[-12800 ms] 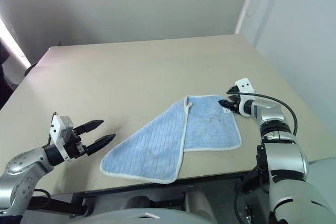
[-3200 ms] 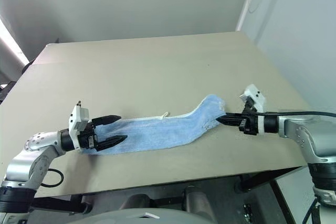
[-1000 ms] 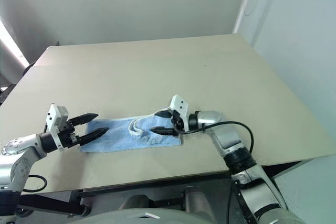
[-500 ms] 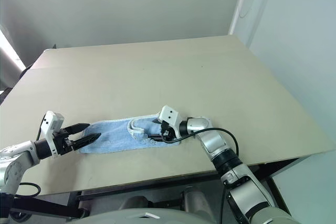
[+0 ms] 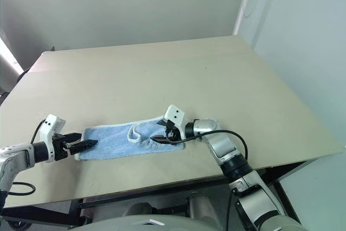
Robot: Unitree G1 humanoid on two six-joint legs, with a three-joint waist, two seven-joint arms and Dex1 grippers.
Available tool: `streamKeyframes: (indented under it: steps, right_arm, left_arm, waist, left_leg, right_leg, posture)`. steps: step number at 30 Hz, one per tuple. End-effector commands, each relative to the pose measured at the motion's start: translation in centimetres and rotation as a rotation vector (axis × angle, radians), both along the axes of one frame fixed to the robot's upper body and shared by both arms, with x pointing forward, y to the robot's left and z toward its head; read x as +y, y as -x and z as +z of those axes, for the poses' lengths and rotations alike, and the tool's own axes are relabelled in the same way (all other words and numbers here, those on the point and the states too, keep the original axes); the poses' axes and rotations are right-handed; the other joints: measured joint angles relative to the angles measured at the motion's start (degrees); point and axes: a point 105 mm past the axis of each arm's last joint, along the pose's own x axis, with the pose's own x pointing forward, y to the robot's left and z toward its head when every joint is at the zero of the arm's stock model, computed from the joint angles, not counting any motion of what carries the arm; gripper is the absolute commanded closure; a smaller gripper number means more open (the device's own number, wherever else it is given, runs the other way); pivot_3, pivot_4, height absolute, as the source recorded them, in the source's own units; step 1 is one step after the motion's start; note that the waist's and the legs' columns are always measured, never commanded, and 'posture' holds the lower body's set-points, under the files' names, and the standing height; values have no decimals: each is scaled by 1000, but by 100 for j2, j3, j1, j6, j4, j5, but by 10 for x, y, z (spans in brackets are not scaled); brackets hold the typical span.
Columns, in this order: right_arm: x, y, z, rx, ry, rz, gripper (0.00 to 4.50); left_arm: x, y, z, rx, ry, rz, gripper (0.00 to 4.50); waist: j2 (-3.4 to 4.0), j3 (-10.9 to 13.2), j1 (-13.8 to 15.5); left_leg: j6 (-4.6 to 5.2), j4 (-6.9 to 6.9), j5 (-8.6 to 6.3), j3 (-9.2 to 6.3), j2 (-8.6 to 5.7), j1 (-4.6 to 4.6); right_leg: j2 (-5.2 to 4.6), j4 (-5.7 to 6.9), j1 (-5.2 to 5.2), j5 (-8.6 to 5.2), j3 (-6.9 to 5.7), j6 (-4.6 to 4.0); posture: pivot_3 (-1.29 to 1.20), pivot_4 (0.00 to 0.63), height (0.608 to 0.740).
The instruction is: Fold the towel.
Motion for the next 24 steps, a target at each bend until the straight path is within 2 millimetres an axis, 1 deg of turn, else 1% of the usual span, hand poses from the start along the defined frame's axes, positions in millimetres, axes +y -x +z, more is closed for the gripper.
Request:
streamKeyframes:
  steps: [1, 2, 3, 4, 6, 8, 11, 15, 16, 18, 21, 24]
  right_arm:
    - [4, -7, 17, -39, -48, -18, 1247]
    - [5, -7, 17, -41, -49, -20, 1247]
    - [5, -7, 18, -43, -50, -22, 1224]
    - [5, -8, 18, -44, -50, -23, 1224]
    - [4, -10, 18, -49, -44, -37, 1224]
    - [3, -13, 17, -53, -40, -54, 1224]
    - [0, -15, 17, -54, -36, -68, 1224]
    - [-1, -17, 21, -47, -55, -79, 1224]
    - [-1, -17, 23, -41, -65, -79, 1224]
    - [-1, -17, 27, -32, -89, -76, 1224]
    - [-2, -16, 31, -23, -109, -67, 1224]
    - [-7, -16, 35, -4, -137, -71, 1224]
  left_arm:
    - [-20, 18, -17, 125, 28, -78, 0]
    - [-23, 18, -18, 126, 35, -89, 0]
    - [-26, 18, -17, 125, 42, -94, 378]
    - [-28, 18, -16, 125, 50, -104, 564]
    - [-31, 19, -14, 125, 68, -118, 1193]
    - [-33, 18, -11, 119, 81, -127, 1926]
    - [-30, 15, -7, 101, 79, -115, 2938]
    - [-31, 9, 7, 66, 176, -79, 4325]
    - [-32, 7, 12, 51, 206, -70, 4479]
    - [-29, 3, 22, 18, 235, -52, 4479]
    - [-20, 3, 26, 12, 210, -24, 4479]
    - [-5, 7, 31, 42, 206, 25, 4479]
  waist:
    - [5, 2, 5]
    - [7, 2, 11]
    - [9, 3, 17]
    - [9, 3, 20]
    - [9, 3, 26]
    - [9, 3, 29]
    - [9, 3, 29]
    - [8, 4, 28]
    - [5, 6, 27]
    - [-5, 6, 27]
    - [-7, 8, 23]
    - [-8, 10, 19]
  left_leg:
    - [0, -2, 0, 0, 0, 0]
    - [0, -2, 0, 0, -1, -1]
    - [0, -3, 0, 0, -2, -2]
    - [0, -3, 0, 0, -5, -3]
    - [-1, -3, -1, 0, -7, -5]
    - [-2, -3, -1, 0, -12, -8]
    - [-2, -3, -1, 0, -18, -10]
    - [-2, -3, -2, 0, -20, -12]
    - [-2, -3, -2, 0, -20, -13]
    - [-2, -3, -2, -2, -19, -13]
    - [-2, -3, -2, -6, -17, -13]
    - [-2, -3, -2, -8, -17, -13]
  right_leg:
    - [-1, 0, 0, -1, 0, 0]
    - [-2, -2, 0, -1, 0, 1]
    - [-4, -4, 0, -3, 0, 2]
    - [-7, -5, 0, -4, 0, 4]
    - [-12, -8, 0, -5, 0, 6]
    - [-19, -10, 0, -8, -1, 9]
    - [-25, -12, 1, -10, -1, 12]
    - [-28, -13, 0, -12, -1, 15]
    - [-28, -13, 0, -12, -1, 16]
    - [-27, -12, -1, -12, -3, 16]
    - [-24, -11, -2, -12, -6, 15]
    - [-22, -10, -2, -13, -7, 15]
  posture:
    - [0, 0, 740]
    - [0, 0, 740]
    - [0, 0, 740]
    - [0, 0, 740]
    - [0, 0, 740]
    - [0, 0, 740]
    - [0, 0, 740]
    - [0, 0, 740]
    - [0, 0, 740]
    - [0, 0, 740]
    - [0, 0, 740]
    - [0, 0, 740]
